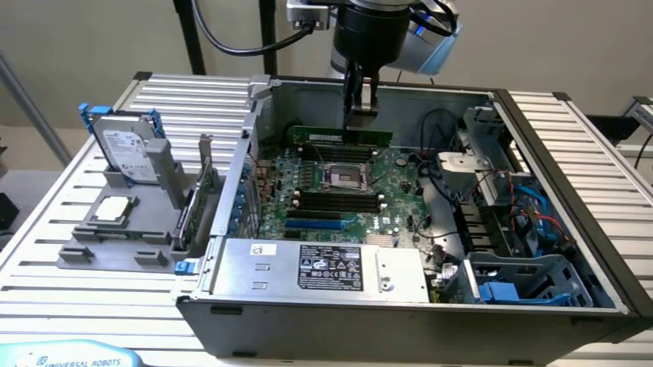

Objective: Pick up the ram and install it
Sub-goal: 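Insert the ram into the slot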

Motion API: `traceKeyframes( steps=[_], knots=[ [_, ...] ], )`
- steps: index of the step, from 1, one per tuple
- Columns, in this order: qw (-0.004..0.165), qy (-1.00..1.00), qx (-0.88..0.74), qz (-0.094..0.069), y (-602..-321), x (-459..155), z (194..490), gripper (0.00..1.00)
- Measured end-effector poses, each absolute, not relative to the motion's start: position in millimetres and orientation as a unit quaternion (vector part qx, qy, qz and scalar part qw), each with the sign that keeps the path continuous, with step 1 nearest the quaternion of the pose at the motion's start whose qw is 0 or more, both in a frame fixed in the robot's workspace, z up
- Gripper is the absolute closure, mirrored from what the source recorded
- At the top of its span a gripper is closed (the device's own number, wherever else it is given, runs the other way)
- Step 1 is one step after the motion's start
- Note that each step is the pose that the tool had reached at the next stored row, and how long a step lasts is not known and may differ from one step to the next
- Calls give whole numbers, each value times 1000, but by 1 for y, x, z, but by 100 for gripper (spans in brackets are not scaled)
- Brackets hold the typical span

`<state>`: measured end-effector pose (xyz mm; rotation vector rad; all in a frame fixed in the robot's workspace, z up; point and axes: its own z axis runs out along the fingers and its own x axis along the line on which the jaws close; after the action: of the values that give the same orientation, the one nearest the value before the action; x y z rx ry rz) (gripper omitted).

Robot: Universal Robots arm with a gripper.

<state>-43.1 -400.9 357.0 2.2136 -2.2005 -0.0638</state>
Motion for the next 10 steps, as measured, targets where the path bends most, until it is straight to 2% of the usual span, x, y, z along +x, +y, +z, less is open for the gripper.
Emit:
traceKeyframes(
  steps=[10],
  knots=[
    [10, -705, 709, -20, -400, -43, 351, 86]
  ],
)
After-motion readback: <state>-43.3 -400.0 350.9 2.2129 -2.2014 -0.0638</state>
